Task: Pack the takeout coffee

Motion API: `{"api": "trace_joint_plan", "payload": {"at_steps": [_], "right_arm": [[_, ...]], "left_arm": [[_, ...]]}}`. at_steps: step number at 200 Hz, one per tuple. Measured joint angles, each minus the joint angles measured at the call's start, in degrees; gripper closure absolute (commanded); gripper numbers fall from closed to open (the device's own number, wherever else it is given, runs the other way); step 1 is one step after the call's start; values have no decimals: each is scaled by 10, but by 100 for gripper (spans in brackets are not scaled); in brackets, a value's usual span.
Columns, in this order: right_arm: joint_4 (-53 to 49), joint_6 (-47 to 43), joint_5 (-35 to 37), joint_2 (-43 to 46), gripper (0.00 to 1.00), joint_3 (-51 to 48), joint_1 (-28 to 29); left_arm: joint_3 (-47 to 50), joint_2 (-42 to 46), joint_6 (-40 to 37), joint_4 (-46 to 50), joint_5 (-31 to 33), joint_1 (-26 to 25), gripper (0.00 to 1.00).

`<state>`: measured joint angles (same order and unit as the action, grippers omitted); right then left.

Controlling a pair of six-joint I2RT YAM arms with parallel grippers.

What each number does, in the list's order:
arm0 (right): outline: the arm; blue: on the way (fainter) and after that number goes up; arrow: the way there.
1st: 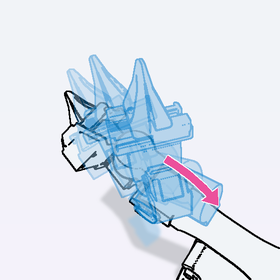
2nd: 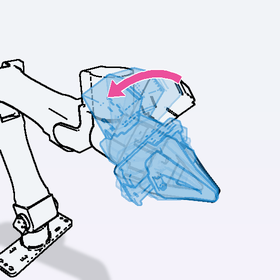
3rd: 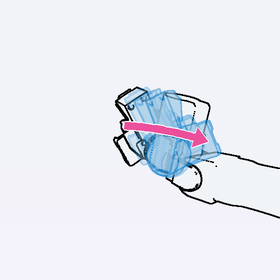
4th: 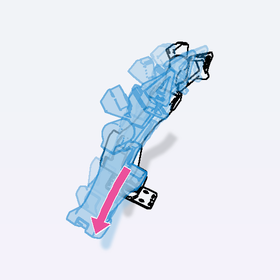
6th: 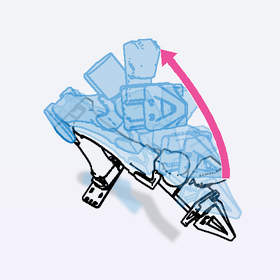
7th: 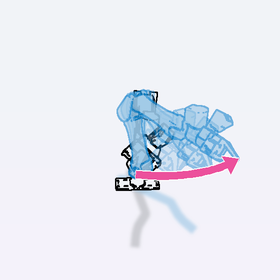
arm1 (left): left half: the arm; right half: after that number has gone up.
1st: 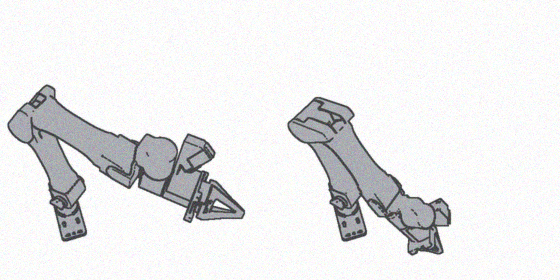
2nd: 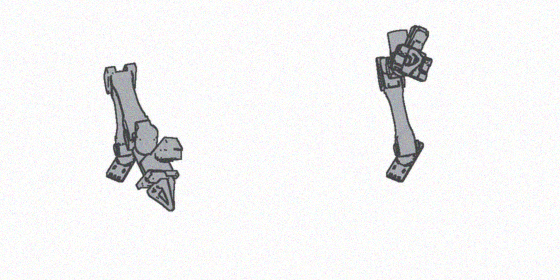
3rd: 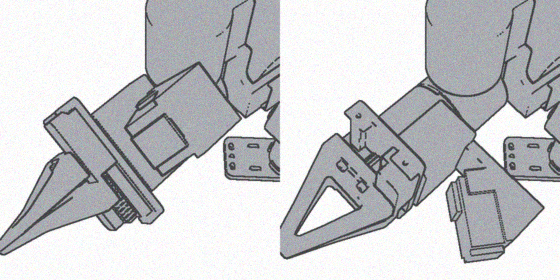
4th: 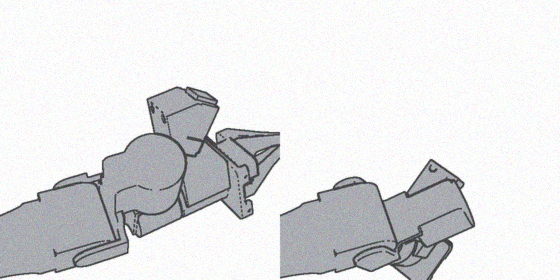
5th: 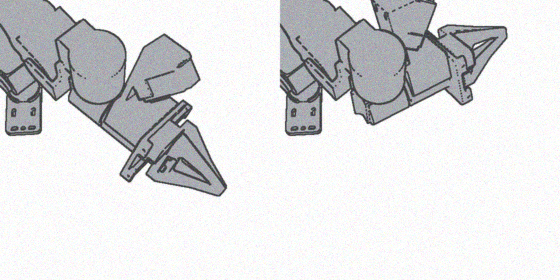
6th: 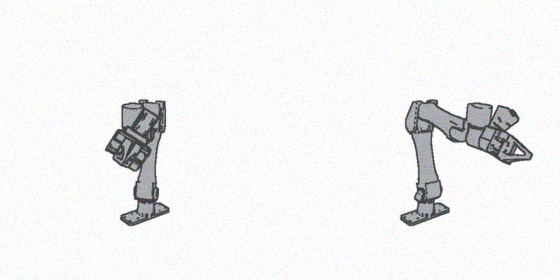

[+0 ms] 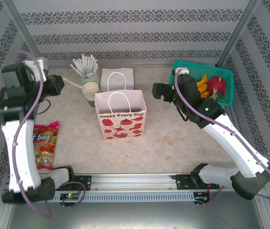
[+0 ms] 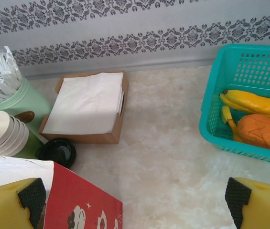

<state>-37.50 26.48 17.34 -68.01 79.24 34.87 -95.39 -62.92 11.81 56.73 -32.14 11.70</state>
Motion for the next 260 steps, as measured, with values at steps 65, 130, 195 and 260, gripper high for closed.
{"api": "trace_joint_plan", "payload": {"at_steps": [65, 130, 195, 260], "right_arm": [[-6, -3, -46, -20, 2, 16, -3], [-20, -1, -71, -22, 2, 16, -3], [-37, 1, -91, -33, 2, 16, -3], [-47, 5, -115, -56, 2, 12, -3]], "left_arm": [[-63, 135, 39, 71, -120, -1, 100], [-49, 61, 30, 104, -138, -2, 100], [-63, -10, 13, 138, 39, -210, 100], [-225, -231, -11, 246, 341, -440, 100]]}}
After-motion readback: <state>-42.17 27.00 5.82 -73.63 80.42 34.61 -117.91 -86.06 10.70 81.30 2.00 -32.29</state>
